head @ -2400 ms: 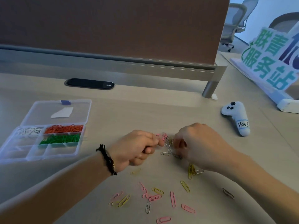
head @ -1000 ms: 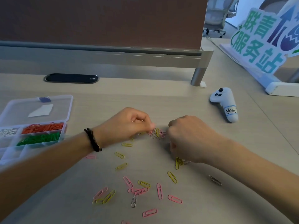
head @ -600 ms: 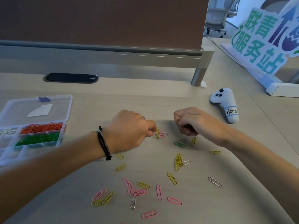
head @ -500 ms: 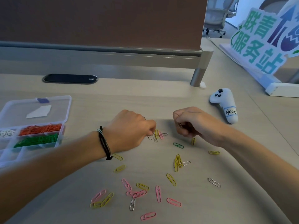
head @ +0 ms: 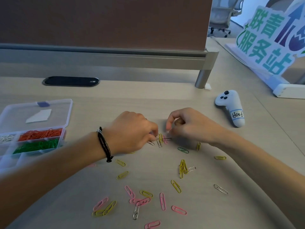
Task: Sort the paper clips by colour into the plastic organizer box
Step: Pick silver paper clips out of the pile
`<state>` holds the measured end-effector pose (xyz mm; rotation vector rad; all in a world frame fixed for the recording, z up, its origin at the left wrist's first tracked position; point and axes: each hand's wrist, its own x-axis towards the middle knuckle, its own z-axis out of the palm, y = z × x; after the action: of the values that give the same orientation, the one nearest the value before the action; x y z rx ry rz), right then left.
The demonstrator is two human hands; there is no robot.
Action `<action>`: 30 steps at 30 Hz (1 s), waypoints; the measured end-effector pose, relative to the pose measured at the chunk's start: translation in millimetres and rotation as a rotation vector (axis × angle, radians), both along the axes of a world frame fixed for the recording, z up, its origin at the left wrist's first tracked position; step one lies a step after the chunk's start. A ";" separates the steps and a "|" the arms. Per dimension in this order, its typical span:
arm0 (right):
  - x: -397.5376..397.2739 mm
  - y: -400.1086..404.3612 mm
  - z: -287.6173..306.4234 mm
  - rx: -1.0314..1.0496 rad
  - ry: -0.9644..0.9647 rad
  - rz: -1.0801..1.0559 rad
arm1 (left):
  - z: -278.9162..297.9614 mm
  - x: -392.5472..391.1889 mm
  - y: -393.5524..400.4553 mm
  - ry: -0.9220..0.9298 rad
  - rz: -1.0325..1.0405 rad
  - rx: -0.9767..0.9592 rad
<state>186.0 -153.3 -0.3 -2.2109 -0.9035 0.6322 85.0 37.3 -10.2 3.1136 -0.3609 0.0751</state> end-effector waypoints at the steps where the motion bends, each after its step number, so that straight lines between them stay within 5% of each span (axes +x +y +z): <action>1: -2.8 1.6 2.6 -0.063 -0.157 0.074 | -0.1 0.6 -0.7 -0.009 -0.007 0.060; 5: -19.5 8.2 11.5 -0.339 -0.620 0.216 | 3.5 -0.1 2.4 -0.020 -0.001 0.056; 9: -27.6 11.4 12.1 -0.456 -0.911 0.379 | 9.3 -5.8 9.3 0.025 0.120 -0.622; 13: -26.6 16.2 11.0 -0.497 -1.041 0.458 | 11.5 -10.7 16.0 0.282 0.289 -1.202; 17: -26.8 19.9 12.7 -0.431 -1.001 0.454 | 11.0 -14.6 17.3 0.393 0.347 -1.415; 20: -18.6 16.1 12.4 -0.232 -0.705 0.308 | 8.9 -18.5 16.5 0.294 0.366 -1.348; 23: -14.4 15.6 12.3 0.051 -0.190 0.201 | 7.4 -21.5 16.0 0.271 0.379 -1.370; 27: -13.7 15.2 7.9 0.415 0.568 0.066 | 3.4 -23.1 14.9 0.319 0.361 -1.624; 30: -14.9 17.0 4.1 0.618 0.931 -0.017 | 3.9 -24.1 12.3 0.329 0.310 -1.720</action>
<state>171.2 -136.3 3.7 -1.1574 -0.4738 1.0639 60.9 49.6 -6.3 1.3976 0.1752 -0.0883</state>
